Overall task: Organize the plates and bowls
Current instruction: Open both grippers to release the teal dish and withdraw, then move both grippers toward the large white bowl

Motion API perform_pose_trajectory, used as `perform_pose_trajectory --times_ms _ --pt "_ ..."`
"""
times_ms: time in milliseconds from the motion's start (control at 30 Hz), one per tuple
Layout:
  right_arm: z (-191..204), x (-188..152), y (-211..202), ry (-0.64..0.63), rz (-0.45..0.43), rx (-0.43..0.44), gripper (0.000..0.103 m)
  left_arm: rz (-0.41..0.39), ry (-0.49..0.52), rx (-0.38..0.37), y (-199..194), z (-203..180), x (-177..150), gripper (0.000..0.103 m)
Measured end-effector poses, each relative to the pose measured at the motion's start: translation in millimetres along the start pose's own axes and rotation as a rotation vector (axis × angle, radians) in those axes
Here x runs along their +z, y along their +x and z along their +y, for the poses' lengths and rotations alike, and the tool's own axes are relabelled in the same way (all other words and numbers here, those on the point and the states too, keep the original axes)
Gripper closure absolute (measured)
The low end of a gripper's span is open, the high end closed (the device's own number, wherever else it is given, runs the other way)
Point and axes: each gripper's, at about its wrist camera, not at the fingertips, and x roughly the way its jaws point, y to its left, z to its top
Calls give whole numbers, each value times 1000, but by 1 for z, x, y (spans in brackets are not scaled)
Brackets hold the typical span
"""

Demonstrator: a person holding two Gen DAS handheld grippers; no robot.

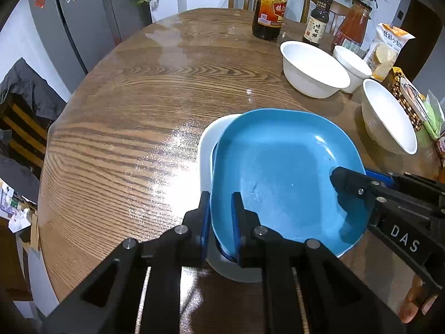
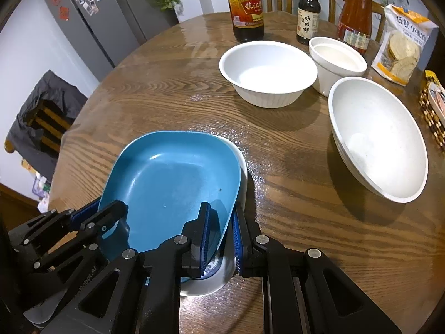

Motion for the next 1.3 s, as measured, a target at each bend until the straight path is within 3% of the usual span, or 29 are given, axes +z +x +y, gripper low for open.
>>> perform_pose_trajectory --times_ms 167,300,433,533,600,667,800,867,1067,1300 --pt "2 2 -1 -17 -3 -17 87 -6 -1 3 -1 0 0 88" --pt "4 2 -1 -19 -12 -28 70 -14 -9 -2 -5 3 0 86" --pt "6 3 -8 -28 -38 -22 66 -30 -18 5 -10 5 1 80" --pt "8 4 -14 -30 -51 -5 66 -49 -22 11 -16 7 3 61" --pt "9 4 -18 -31 -56 9 65 -67 -28 20 -21 7 4 43" --pt "10 4 -24 -32 -66 20 63 -89 -29 34 -26 7 5 37" --pt "8 0 -39 -20 -111 46 45 -104 -27 62 -32 7 7 24" --pt "3 -3 -47 -5 -139 67 44 -110 -30 64 -35 7 7 20" --pt "-25 -16 -67 57 -192 93 44 -111 -14 60 -37 -5 9 16" --pt "-70 -31 -87 160 -221 53 44 -107 26 40 -38 -29 6 15"
